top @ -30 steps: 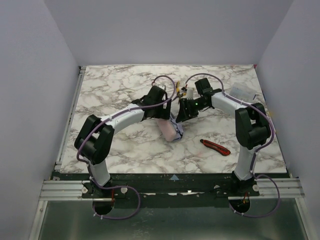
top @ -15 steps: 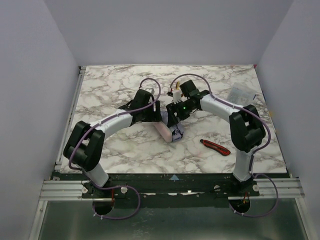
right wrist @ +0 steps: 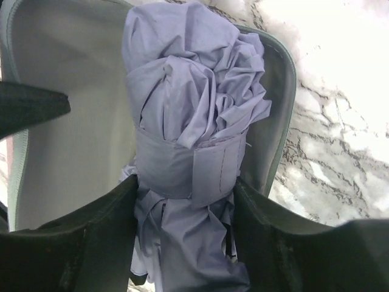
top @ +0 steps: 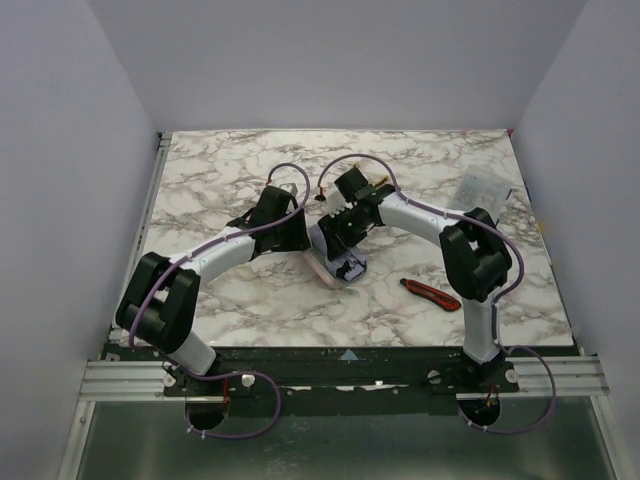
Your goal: Open the umbrella
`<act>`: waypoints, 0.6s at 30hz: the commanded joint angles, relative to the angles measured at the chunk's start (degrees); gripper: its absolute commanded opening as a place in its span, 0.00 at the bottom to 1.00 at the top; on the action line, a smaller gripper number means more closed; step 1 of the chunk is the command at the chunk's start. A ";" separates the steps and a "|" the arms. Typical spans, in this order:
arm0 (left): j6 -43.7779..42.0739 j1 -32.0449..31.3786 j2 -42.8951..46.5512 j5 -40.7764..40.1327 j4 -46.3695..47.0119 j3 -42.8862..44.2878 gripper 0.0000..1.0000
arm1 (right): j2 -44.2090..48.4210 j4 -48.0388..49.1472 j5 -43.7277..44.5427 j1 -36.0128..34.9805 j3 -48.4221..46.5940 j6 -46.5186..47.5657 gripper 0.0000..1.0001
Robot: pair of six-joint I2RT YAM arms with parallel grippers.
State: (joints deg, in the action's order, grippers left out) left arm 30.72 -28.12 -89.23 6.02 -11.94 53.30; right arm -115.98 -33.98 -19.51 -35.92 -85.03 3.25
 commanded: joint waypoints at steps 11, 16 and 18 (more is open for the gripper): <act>-3.94 2.46 -2.14 -7.61 -5.25 2.60 0.50 | -2.20 -2.34 -9.45 4.56 -7.66 1.23 0.00; -4.93 3.76 -2.75 -10.62 -7.03 4.80 0.50 | -2.23 0.67 -21.04 8.98 -12.12 -2.43 0.00; -6.02 4.25 -2.81 -10.30 -6.56 5.43 0.57 | -2.31 1.75 -23.77 9.99 -13.73 -3.07 0.00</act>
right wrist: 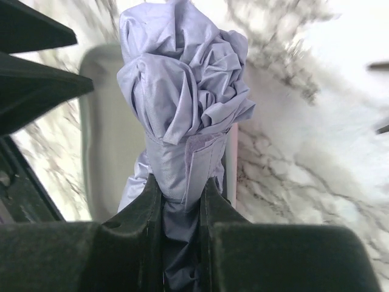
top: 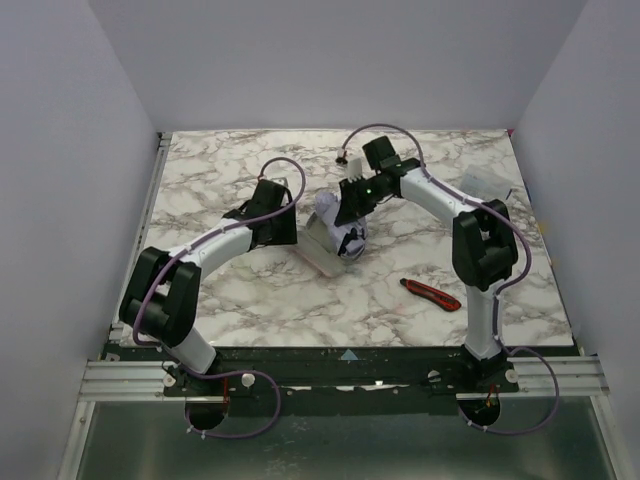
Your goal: Open the umbrella
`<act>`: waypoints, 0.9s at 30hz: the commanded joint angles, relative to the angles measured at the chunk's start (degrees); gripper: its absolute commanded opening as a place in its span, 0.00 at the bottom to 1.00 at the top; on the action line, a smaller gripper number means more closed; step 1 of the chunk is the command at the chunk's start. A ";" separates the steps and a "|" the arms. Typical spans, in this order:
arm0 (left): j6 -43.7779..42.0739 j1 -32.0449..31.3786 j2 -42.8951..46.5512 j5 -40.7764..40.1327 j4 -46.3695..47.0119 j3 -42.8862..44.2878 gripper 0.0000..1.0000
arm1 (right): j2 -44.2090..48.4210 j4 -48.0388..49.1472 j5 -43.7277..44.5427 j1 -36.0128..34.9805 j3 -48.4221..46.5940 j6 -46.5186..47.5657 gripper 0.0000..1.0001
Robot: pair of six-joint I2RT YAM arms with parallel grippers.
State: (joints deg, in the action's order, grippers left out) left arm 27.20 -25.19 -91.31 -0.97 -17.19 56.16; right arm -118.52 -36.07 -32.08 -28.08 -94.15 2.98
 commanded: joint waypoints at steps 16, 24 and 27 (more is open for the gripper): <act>-46.53 0.72 4.87 26.14 3.59 8.20 0.97 | 1.80 19.35 -23.04 13.31 -10.11 -27.26 0.00; -74.65 -9.44 -8.09 29.11 -18.66 21.02 0.69 | 4.88 19.50 -18.29 18.27 -5.76 -27.19 0.00; -80.64 -13.34 -11.14 25.89 -19.39 21.73 0.61 | 6.38 19.38 -16.84 19.61 -3.17 -26.09 0.00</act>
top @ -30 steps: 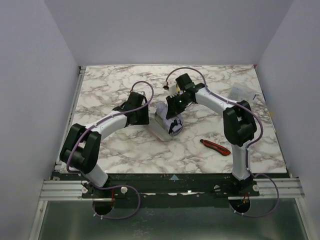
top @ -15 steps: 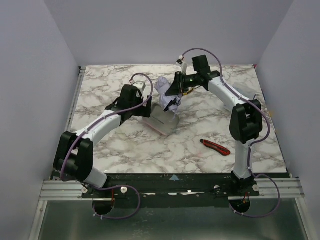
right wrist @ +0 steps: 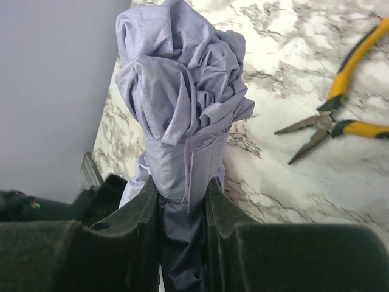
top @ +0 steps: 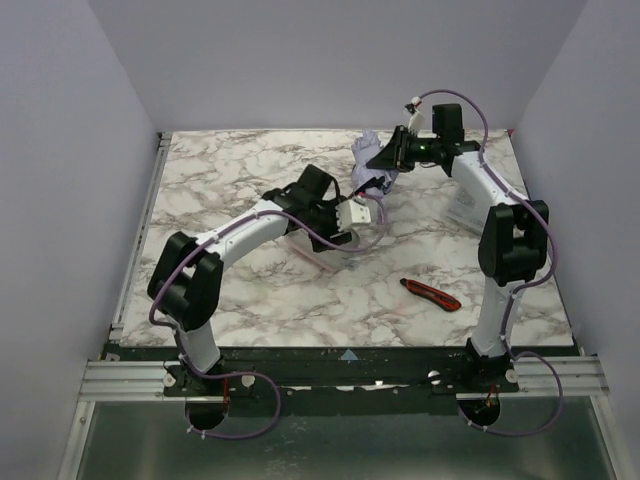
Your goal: Open the umbrella
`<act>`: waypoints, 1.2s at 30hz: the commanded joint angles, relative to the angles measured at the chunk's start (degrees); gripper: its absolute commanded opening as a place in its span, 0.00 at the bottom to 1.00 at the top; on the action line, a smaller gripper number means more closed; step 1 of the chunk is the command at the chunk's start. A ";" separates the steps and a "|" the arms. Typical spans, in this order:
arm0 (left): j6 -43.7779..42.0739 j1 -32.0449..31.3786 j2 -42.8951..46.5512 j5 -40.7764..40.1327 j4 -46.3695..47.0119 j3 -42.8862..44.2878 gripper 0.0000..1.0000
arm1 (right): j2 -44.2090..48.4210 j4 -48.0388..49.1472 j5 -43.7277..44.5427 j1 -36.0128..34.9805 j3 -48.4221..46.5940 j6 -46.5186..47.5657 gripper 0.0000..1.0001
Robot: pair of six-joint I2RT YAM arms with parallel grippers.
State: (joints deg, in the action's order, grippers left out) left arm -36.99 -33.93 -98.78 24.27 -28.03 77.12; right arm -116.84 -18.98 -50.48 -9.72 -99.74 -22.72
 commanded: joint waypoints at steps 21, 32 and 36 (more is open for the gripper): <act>-34.23 -0.72 -12.57 -19.63 -27.52 2.26 0.48 | 7.63 0.31 1.80 1.89 6.19 2.87 0.00; -37.00 14.22 -11.61 -28.90 -32.26 -0.85 0.45 | 5.49 -2.08 2.28 1.98 3.41 4.70 0.00; -39.23 20.33 -8.68 -30.18 -31.17 -4.85 0.45 | 5.96 -3.29 2.23 1.98 3.86 6.08 0.00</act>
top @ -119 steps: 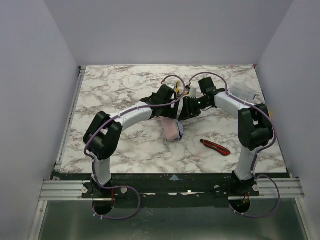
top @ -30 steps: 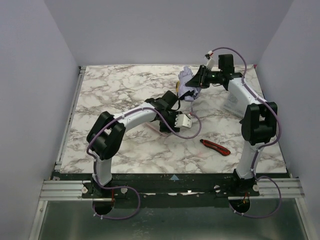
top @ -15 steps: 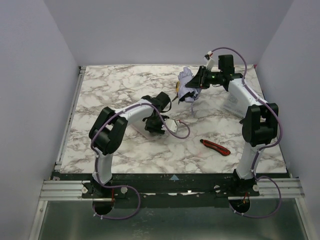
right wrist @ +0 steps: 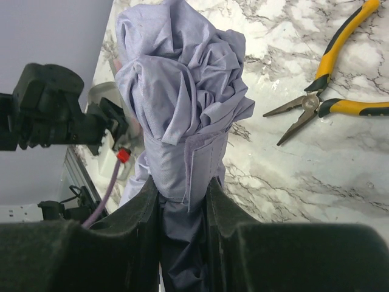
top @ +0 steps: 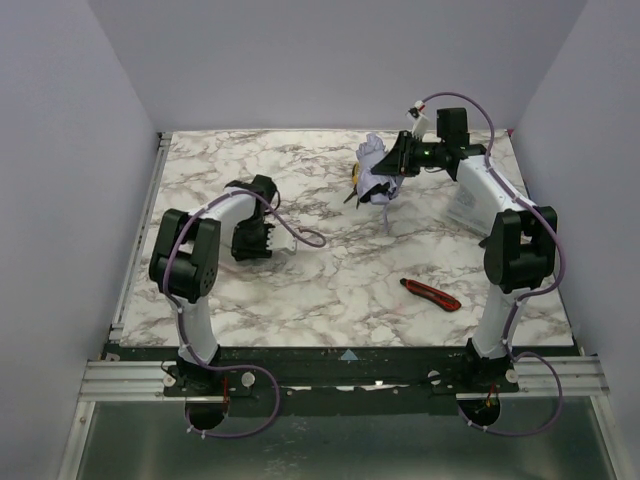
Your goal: Open the umbrella
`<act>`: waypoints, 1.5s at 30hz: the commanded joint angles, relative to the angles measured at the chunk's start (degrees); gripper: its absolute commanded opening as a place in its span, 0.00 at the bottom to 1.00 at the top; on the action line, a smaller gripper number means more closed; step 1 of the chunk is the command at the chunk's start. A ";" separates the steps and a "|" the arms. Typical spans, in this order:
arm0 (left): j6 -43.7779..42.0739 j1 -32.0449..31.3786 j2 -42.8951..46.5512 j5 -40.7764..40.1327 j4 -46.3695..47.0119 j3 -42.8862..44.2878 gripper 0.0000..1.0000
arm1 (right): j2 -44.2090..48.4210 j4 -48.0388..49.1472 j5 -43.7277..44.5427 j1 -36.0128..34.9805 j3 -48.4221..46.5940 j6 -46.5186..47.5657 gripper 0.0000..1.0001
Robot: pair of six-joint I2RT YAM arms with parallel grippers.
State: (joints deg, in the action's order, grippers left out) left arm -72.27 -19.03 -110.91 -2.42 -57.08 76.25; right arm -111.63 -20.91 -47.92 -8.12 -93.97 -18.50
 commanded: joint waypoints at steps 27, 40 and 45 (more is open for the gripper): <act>67.29 8.48 30.55 41.11 22.45 16.53 0.98 | 15.43 21.25 2.86 -2.87 6.89 -11.18 0.00; 89.41 -1.37 41.56 40.00 58.80 -11.32 0.98 | 12.23 41.79 7.24 -5.88 3.25 -41.76 0.00; 82.25 -6.44 35.81 35.94 58.40 -4.94 0.98 | 12.97 45.10 5.72 -7.88 4.01 -43.55 0.00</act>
State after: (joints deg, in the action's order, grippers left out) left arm 14.11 -21.98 -71.64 36.45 -3.73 65.73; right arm -99.59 15.62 -40.71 -14.24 -88.14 -57.34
